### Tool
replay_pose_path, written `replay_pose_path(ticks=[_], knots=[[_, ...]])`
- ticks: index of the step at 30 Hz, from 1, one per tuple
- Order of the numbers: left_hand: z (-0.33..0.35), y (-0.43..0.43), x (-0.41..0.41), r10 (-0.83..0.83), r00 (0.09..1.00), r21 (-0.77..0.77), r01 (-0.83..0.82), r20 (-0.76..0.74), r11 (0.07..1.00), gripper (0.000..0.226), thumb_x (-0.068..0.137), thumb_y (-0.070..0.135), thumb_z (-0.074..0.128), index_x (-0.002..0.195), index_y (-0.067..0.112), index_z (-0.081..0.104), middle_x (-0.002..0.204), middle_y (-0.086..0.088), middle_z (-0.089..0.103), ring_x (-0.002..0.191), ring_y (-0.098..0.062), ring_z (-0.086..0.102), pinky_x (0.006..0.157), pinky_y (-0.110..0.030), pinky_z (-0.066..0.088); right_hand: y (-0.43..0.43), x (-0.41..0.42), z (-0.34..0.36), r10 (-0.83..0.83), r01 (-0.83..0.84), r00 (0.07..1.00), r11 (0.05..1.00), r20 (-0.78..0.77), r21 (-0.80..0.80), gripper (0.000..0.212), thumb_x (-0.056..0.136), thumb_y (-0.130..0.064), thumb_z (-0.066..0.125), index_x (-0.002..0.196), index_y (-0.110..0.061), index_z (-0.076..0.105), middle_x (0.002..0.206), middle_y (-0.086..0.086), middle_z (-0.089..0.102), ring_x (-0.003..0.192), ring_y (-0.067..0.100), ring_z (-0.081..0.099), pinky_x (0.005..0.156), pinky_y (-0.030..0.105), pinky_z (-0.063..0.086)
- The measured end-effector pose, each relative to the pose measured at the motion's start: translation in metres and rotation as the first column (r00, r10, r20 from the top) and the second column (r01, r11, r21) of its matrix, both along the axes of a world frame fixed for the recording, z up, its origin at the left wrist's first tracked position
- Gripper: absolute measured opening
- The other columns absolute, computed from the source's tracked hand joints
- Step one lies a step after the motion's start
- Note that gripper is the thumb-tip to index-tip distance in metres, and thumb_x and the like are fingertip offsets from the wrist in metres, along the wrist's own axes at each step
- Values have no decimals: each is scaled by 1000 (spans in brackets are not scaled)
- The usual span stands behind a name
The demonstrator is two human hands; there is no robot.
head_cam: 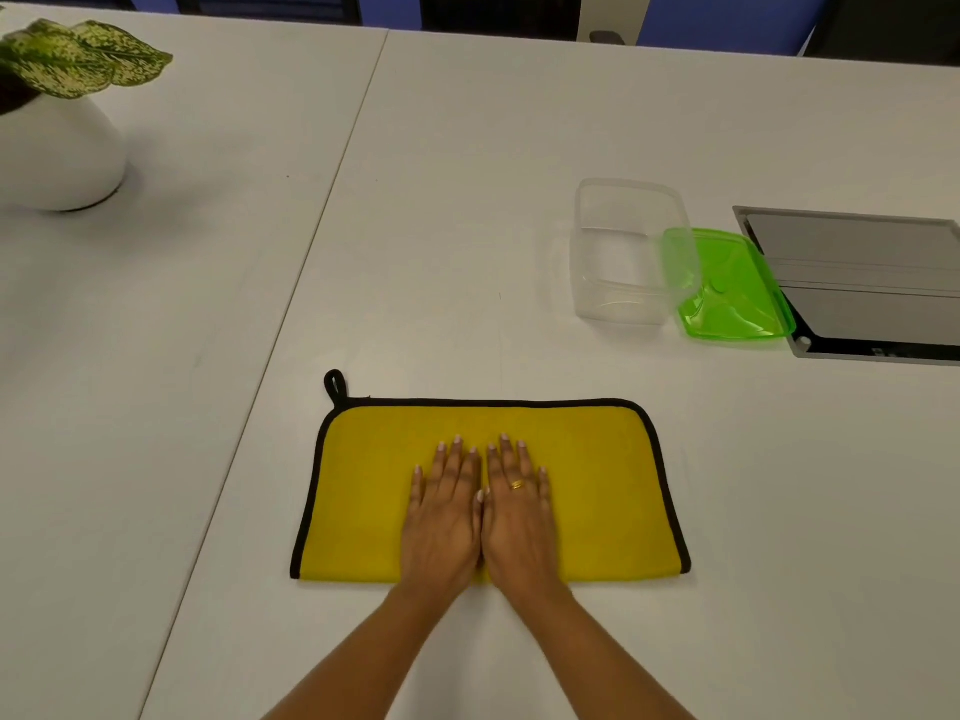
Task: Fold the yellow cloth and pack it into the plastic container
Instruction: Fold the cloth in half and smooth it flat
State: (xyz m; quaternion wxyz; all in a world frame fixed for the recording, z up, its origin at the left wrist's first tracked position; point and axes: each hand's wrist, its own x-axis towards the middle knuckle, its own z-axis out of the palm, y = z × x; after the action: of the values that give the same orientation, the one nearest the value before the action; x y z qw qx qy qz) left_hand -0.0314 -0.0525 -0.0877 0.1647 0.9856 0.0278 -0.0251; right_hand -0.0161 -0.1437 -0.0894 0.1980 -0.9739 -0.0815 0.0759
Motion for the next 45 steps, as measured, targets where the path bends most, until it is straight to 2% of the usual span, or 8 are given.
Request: replay_pose_path(ticks=[2,5,7,10,14,30,36,45], knots=[[3,-2,-9,-8,1000,27,8,5,1000,62,97,38,-4,142,13,30,152,-8,28,143,-16,8,116,-33,-11,3,-9,-1,15,-15,1000,1000,7,-18,54,98,-25,32,147,-17,12,158,3,8,146,22,1,115,32,-18],[5,-1,-16,-28,1000,17,28,10,999,71,92,42,-14,140,14,31,149,-4,24,140,3,-16,111,-30,-11,2,-16,7,1,3,999,997,53,-79,52,85,-22,61,134,-11,47,142,9,48,132,27,43,111,30,-6],[8,1,-15,-20,997,37,22,-69,999,70,94,40,-10,138,13,38,147,-6,35,143,-6,13,111,-31,-7,2,-18,7,-3,16,994,993,107,-117,50,81,-23,64,128,-11,54,135,7,56,125,24,51,110,32,4],[12,2,-14,-4,995,75,11,-101,997,67,96,39,-3,135,13,46,142,-7,47,131,-26,43,113,-33,4,-1,-17,6,2,20,990,988,139,-153,46,86,-30,47,128,-14,54,134,5,57,125,21,52,107,35,17],[4,17,-20,30,996,62,-25,-87,998,70,92,48,-5,141,18,35,148,-4,38,138,-25,33,114,-43,21,-15,-19,2,-3,21,994,986,107,-164,49,89,-35,44,135,-17,47,140,1,51,130,20,47,108,44,35],[-5,97,-66,177,981,16,-176,-80,984,88,75,68,-22,143,18,0,158,-4,8,143,-14,-1,118,-40,6,-116,-40,-2,-237,251,966,956,106,-150,81,85,-56,-19,145,-20,22,155,7,23,143,25,22,116,45,16],[4,100,-67,155,972,49,-148,-179,988,106,55,73,-38,141,16,-14,158,-4,-8,146,-19,-8,118,-39,-1,-121,-45,5,-383,381,924,919,-5,-103,58,97,-36,39,146,-12,20,156,11,20,143,30,19,115,47,20],[20,59,-80,92,976,48,-84,-197,995,120,48,72,-43,147,18,-1,158,-8,-7,146,-23,-8,118,-40,-4,-128,-61,24,-713,724,689,687,-129,72,53,85,-30,63,126,0,46,125,24,49,114,40,46,86,48,47]])
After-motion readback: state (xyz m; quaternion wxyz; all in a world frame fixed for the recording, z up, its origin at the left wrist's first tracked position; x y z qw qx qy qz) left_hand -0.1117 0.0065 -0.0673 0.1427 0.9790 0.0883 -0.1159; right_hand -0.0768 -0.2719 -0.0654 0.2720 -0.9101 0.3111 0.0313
